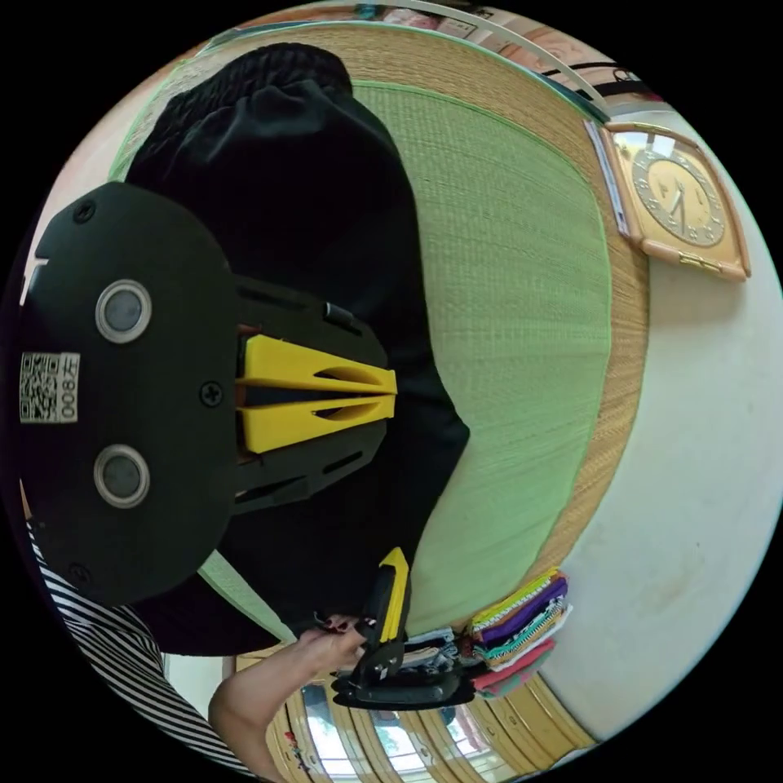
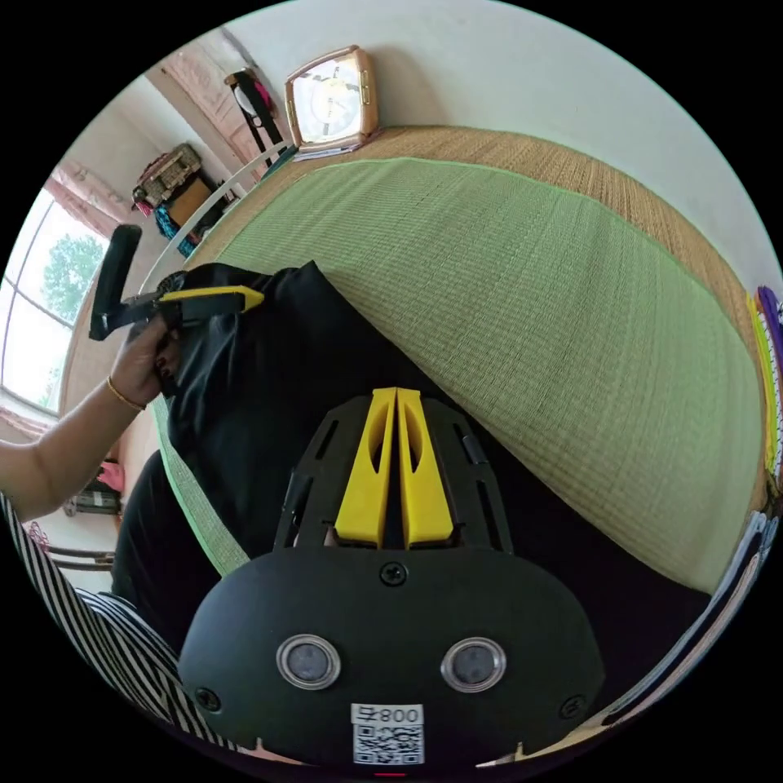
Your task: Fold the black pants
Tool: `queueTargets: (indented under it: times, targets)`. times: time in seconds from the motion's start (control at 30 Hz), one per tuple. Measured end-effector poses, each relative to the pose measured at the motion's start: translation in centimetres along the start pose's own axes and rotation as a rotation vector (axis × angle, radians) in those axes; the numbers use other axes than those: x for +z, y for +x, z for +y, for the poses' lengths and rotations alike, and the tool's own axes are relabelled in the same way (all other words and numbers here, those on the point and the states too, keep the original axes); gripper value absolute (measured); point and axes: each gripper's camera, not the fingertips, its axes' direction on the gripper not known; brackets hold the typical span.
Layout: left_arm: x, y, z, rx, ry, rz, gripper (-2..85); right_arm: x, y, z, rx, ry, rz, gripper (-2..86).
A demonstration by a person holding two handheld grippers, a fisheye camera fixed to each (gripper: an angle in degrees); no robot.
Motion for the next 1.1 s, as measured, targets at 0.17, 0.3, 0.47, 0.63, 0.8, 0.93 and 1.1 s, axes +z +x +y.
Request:
queueTargets:
  times: [0.17, 0.3, 0.47, 0.63, 0.8, 0.93, 1.1]
  targets:
    - [-3.2, -3.2, 4.2, -0.101, 0.083, -0.214, 0.0, -2.0, -4.0, 1.6, -0.066, 0.027, 0.022, 0.1]
    - [-1.5, -8.4, 6.9, -0.249, 0.024, -0.199, 0.1, 0.4, -6.6, 3.7, -0.103, -0.059, 0.076, 0.1]
    - [-3.2, -9.5, 8.7, -0.288, 0.106, -0.221, 0.1, -0.9, -6.9, 3.4, -0.044, -0.052, 0.048, 0.1]
    - [-0.9, -13.2, 11.4, -0.393, 0.065, -0.254, 0.1, -3.5, -10.6, 4.6, -0.089, -0.028, 0.019, 0.1]
    - [-0.6, -12.5, 12.4, -0.369, 0.148, -0.261, 0.0, -4.1, -14.4, 7.1, -0.121, -0.088, -0.013, 0.0]
    - [3.4, -12.5, 13.3, -0.321, 0.057, -0.261, 0.0, -4.3, -16.1, 9.7, -0.094, -0.143, -0.023, 0.1]
    - [6.5, -12.1, 13.7, -0.293, 0.067, -0.214, 0.0, -4.7, -16.9, 11.2, -0.045, -0.189, -0.005, 0.1]
